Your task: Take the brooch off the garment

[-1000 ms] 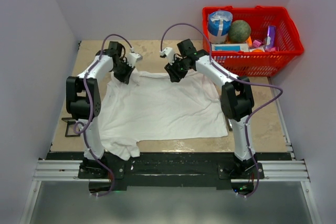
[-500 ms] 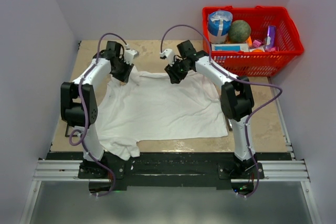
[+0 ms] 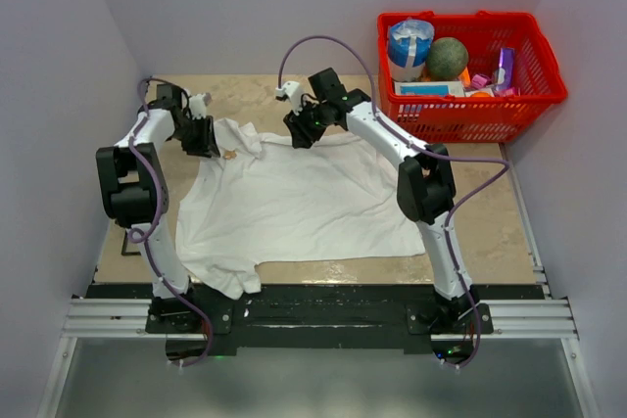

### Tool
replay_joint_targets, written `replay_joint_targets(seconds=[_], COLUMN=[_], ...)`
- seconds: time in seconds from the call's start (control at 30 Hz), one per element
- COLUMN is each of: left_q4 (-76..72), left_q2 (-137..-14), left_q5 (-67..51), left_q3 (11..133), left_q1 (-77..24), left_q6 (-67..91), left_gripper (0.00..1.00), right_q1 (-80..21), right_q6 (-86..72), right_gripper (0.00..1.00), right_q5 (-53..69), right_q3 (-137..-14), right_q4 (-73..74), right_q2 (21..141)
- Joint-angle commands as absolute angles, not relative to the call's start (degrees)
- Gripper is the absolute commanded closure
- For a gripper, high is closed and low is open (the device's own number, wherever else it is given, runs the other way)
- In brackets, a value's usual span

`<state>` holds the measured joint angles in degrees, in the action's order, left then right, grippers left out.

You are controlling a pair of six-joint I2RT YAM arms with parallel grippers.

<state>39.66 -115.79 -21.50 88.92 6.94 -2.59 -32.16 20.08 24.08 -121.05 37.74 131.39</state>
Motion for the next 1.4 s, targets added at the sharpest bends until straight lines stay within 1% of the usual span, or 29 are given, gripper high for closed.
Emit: replay_joint_targets(seconds=[0.0,0.17,0.33,0.43,0.47,0.57,0.7,0.93,1.03,1.13,1.23,1.3,1.33,1.37], left_q4=[36.40,34.37,33.92,33.84,33.84,34.98,34.19,33.93,33.40,31.03,29.45,29.18,29.18,29.09], left_q2=[-117.94,-121.20,-124.19,-124.80,-124.89,-124.54,-123.22,-124.54,-125.15,-125.95,-126.47,-126.91,-127.00,-127.26], left_q5=[-33.03,-37.52,-37.71,-37.70,-38.23,-38.67,-37.62,-36.65,-38.40,-43.49,-45.96,-46.84,-46.93,-47.19], left_q3=[89.74,90.61,91.23,91.58,91.58,91.32,89.30,91.14,91.49,91.23,91.58,91.84,92.02,92.02], left_q1=[8.00,8.61,8.70,9.31,9.58,10.63,12.48,12.83,12.83,12.75,12.66,12.57,12.57,12.66], left_q6=[4.64,7.82,9.75,10.63,10.72,10.55,11.77,11.78,12.13,13.79,14.68,14.94,14.94,14.94], left_gripper=[0.64,0.66,0.64,0.59,0.55,0.52,0.52,0.51,0.51,0.55,0.64,0.68,0.72,0.74], right_q1=[-32.78,-32.96,-32.87,-32.96,-32.87,-32.96,-32.87,-32.96,-32.96,-32.87,-32.87,-32.87,-32.87,-32.87], right_q6=[18.63,18.72,19.16,19.51,19.51,19.51,19.07,19.24,19.77,19.51,18.81,18.63,18.63,18.63], right_gripper=[0.54,0.53,0.53,0.53,0.53,0.53,0.53,0.53,0.53,0.53,0.53,0.53,0.53,0.53], right_q5=[24.79,23.38,22.76,22.15,21.89,21.88,22.06,22.15,21.54,21.62,21.80,21.80,21.80,21.71], right_q3=[-122.78,-123.13,-125.94,-127.00,-127.18,-128.14,-128.58,-129.73,-129.81,-129.55,-129.29,-129.11,-129.11,-129.02], right_q4=[38.23,38.76,40.87,41.13,41.31,41.84,41.66,41.40,41.75,41.92,41.75,41.57,41.57,41.49], right_q2=[132.28,132.45,134.38,135.09,135.35,136.14,136.58,137.29,137.20,137.20,137.11,137.11,137.20,137.20])
